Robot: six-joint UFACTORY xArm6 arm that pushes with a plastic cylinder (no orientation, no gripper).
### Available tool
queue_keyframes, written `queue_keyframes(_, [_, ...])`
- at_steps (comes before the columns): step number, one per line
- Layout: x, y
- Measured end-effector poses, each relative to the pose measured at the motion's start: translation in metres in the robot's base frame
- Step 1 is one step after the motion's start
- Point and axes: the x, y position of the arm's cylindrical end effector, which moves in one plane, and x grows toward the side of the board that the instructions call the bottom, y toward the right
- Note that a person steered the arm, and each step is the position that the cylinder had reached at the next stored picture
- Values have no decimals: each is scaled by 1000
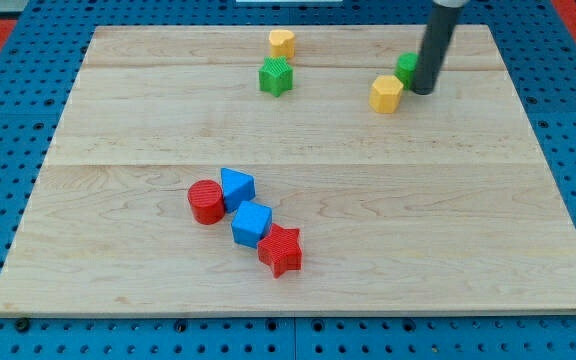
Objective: Place the yellow hexagon below the green star
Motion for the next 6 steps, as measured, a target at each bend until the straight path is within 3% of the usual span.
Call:
queue_keyframes(2, [21, -91])
queue_keyframes(3, [44, -54])
queue_keyframes(5, [57, -137])
queue_keyframes(6, [70, -115])
